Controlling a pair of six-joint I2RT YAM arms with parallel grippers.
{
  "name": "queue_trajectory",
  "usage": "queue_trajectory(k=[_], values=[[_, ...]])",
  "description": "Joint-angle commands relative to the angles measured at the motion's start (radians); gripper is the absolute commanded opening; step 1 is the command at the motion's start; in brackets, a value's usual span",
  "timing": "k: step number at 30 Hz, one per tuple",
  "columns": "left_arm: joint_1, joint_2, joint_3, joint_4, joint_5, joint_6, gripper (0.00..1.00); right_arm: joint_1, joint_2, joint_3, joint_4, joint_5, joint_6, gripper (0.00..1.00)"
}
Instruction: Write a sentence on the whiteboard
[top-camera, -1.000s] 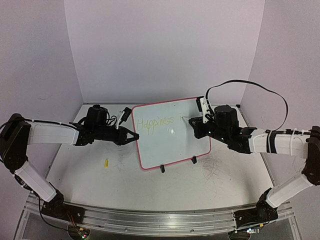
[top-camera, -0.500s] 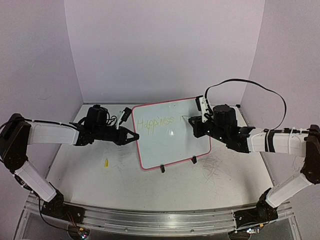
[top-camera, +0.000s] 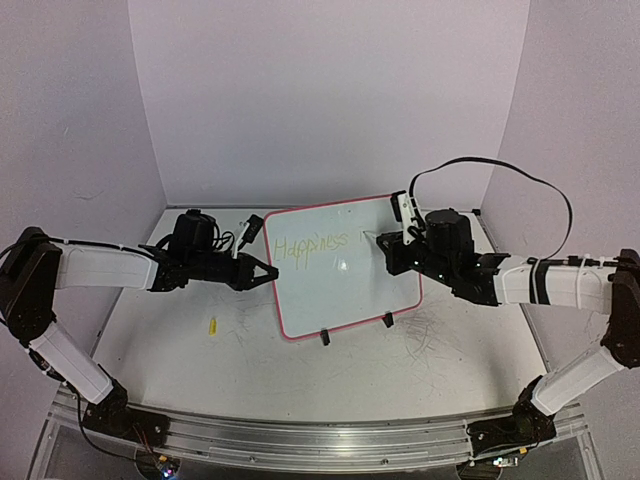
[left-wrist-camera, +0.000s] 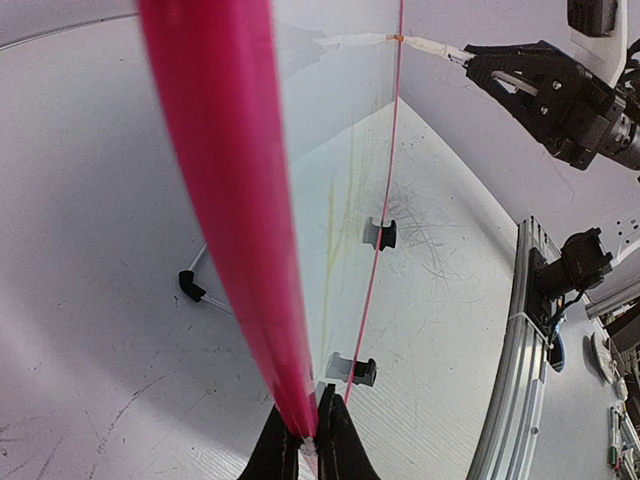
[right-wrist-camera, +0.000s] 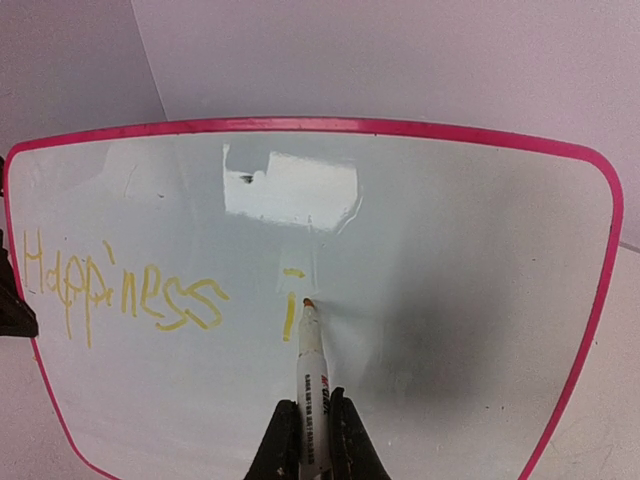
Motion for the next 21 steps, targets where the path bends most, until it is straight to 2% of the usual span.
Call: queue_trajectory(k=[1, 11, 21], values=[[-0.005, -0.005, 0.031, -0.027, -0.093, 0.073, 0.0, -0.003, -0.036, -0.022, -0.01, 0.005, 0.023, 0.0], [-0.005, -0.003, 0.031, -0.028, -0.094, 0.073, 0.0, -0.001, -0.052, -0.053, -0.014, -0.007, 0.046, 0.0], [-0.008, -0.003, 0.032, -0.028, -0.092, 0.075, 0.0, -0.001, -0.006, -0.016, 0.045, 0.025, 0.035, 0.0]])
